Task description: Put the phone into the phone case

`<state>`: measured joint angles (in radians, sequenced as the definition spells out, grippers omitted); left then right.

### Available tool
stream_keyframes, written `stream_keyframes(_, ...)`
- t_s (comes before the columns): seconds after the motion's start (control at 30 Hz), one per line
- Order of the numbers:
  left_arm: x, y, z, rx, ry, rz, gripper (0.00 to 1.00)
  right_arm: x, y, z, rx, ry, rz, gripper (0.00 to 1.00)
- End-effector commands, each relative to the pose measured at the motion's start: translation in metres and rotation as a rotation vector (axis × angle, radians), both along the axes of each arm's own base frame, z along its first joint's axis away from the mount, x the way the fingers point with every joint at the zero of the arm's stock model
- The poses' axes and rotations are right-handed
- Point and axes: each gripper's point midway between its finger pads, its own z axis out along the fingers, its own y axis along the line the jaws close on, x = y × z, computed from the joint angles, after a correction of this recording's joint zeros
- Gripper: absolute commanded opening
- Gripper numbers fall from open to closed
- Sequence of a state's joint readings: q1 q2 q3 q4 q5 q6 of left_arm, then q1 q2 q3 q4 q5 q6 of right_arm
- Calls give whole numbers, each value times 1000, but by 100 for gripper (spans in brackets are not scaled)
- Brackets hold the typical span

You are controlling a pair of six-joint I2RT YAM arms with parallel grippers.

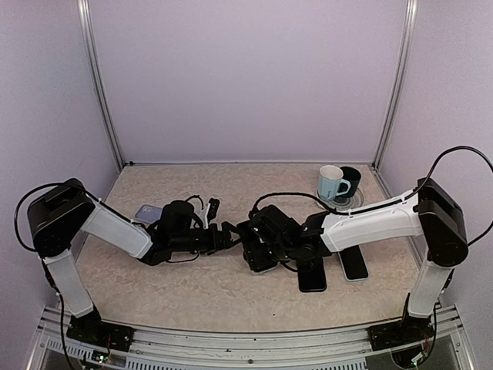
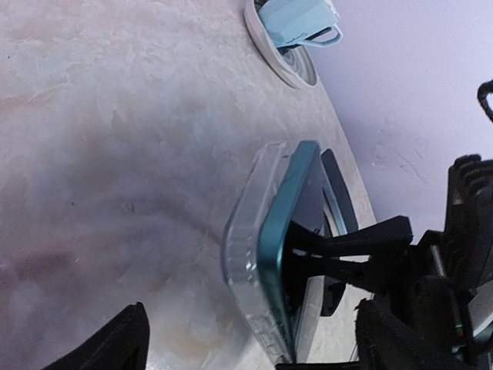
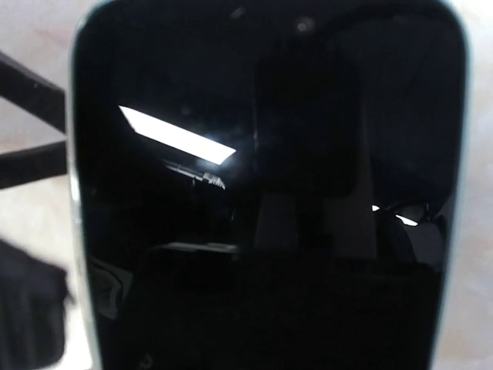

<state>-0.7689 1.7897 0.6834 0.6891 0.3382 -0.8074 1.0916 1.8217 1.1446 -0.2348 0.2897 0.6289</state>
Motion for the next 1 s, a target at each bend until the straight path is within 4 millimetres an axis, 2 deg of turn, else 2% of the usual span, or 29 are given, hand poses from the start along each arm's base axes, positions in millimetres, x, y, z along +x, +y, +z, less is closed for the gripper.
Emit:
stream_keyframes(0.0,11,-17,23,-77,-50,-36,81,9,8,32,87,-81,18,29)
stream_keyframes(0.13,11,-25,17,-98,-24,-65,55,10,10,43,113,-112,39,28)
stream_keyframes(0.2,10,-29,21,-119,-28,-86,42,9,13,47,123,-121,61,28)
stream_keyframes(0.4,13,-34,30,-124,-55,-105,16,5,14,58,155,-147,93,27)
stream_keyframes(0.47,12,-35,29,-115,-61,-115,2,4,13,59,160,-152,99,27)
stream_keyframes(0.6,9,-36,27,-107,-58,-143,0,2,11,62,155,-162,115,29)
stream_keyframes(0.63,8,-36,26,-103,-60,-147,0,2,10,63,153,-165,123,31)
stream_keyframes(0.7,6,-36,26,-89,-66,-156,0,-1,8,68,148,-177,147,51)
stream_keyframes(0.77,8,-36,29,-53,-95,-166,0,-6,1,75,129,-197,181,87)
stream_keyframes(0.8,7,-36,33,-27,-123,-180,0,-9,-3,80,121,-211,206,96)
stream_keyframes(0.93,0,-36,81,-25,-303,-233,0,-28,-15,110,154,-259,369,99)
stream_keyframes(0.97,-4,-35,104,-41,-363,-244,0,-38,-15,120,201,-263,449,99)
